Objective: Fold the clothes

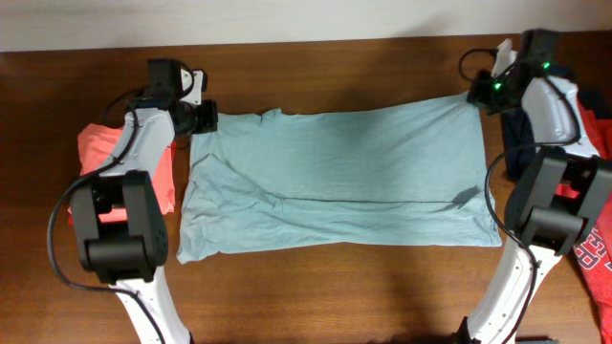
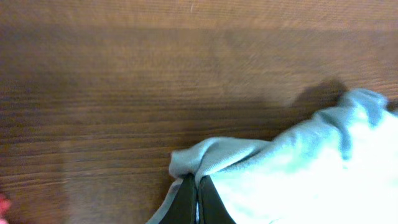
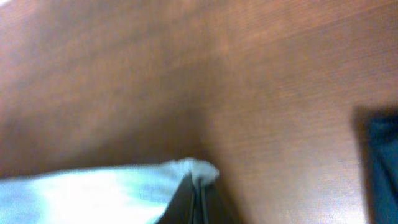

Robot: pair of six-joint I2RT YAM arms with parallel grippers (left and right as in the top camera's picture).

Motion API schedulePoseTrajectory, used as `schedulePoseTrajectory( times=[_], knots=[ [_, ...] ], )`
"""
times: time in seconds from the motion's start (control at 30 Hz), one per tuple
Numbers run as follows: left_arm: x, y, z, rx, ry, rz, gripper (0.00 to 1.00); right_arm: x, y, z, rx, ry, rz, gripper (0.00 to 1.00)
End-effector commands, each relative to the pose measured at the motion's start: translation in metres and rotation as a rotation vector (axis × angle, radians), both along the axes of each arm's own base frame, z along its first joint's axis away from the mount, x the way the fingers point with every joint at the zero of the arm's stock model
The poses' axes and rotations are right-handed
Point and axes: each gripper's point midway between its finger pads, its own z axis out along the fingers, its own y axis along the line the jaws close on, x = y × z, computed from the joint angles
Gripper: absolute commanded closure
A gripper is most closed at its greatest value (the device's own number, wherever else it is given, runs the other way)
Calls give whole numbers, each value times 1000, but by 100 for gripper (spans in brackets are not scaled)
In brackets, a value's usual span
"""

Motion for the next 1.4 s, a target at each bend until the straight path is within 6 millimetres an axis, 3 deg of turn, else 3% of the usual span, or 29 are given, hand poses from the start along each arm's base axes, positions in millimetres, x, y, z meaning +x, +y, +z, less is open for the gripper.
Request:
schedulePoseTrajectory(
  times=[0.0, 0.13, 0.33, 0.5, 0.73, 0.93, 1.23, 1.37],
  knots=[
    [2, -1, 50, -19, -75, 2, 100, -10, -11, 30, 7, 37, -34, 96],
    [-15, -1, 47, -21, -4, 3, 100, -46, -13, 39, 32, 184, -53, 96],
    [-50, -2, 32, -24, 150, 5, 100, -106, -18, 28, 0, 441, -90, 96],
    [-77, 4, 24, -30, 269, 21, 100, -140, -24, 25, -63, 589, -97, 96],
    [-119, 14, 17, -56, 459, 92, 100, -161, -17, 24, -36, 680, -86, 96],
    [-138, 11, 17, -66, 538, 91, 100, -180, -10, 15, -10, 764, -74, 95],
    [-155, 10, 18, -67, 607, 92, 100, -215, 3, -15, 34, 913, -53, 95],
    [-157, 10, 18, -67, 616, 92, 95, -232, -2, -26, -7, 980, -46, 95]
  ],
)
